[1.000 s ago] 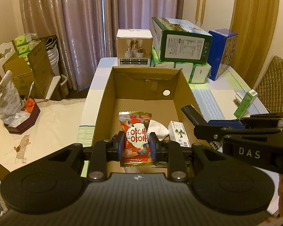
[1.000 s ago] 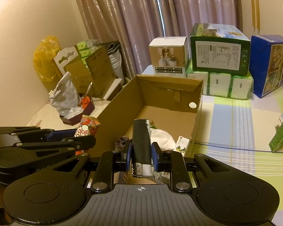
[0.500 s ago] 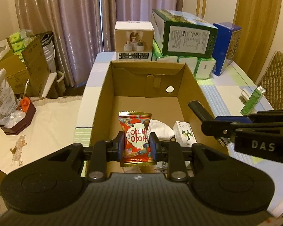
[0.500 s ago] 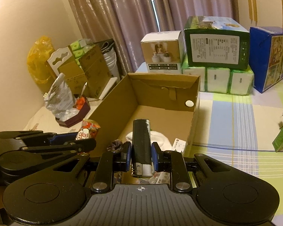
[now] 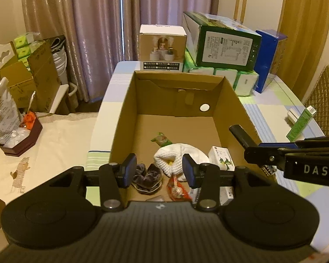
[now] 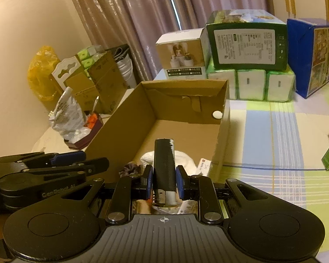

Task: Organize objects
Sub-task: 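Open the left tool to drop the candy packet while the right tool drops the lighter into the box, then move both open tools back from the cardboard box toward the table items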

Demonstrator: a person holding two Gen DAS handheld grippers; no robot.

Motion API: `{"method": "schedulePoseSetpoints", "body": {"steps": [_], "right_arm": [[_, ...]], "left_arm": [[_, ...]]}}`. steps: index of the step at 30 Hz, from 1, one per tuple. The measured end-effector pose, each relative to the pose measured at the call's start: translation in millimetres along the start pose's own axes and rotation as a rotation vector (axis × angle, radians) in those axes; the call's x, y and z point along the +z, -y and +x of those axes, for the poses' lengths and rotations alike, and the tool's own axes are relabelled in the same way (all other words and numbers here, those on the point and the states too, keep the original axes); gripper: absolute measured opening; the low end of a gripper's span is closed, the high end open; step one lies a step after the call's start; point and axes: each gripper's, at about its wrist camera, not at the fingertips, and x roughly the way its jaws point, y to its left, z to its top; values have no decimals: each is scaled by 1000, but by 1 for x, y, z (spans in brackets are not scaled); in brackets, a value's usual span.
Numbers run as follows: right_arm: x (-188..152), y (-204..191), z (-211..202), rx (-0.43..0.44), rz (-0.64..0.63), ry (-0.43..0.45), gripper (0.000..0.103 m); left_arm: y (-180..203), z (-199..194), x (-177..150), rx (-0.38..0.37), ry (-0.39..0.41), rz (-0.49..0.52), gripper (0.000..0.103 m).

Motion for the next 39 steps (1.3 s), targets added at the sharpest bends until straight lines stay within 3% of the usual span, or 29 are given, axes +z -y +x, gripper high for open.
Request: {"method": "schedulePoseSetpoints", "body": {"steps": [5,7,11,16,22,31,39], "right_arm": [[5,-2,6,69,21,10,20],[8,0,7,81,39,28,33],[8,4,-5,83,50,52,42],[-6,17,-29,80,109,52,61],[-26,22,-70,57,116,68,73],[-60,32,-136,10,96,102,97],[-83,49,-183,-33,96,109,101]], "left_arm": [[-3,-13,-3,19,17,-13,51],[-3,-19,-5,29,24,-10,54],[-2,-28,-11,47,15,-8,59],[5,-45,-21,46,19,-26,67],[20,-70,-35,43,34,-58,84],[58,-118,-49,14,74,-64,97],[97,-149,-58,-38,97,-78,102]]}}
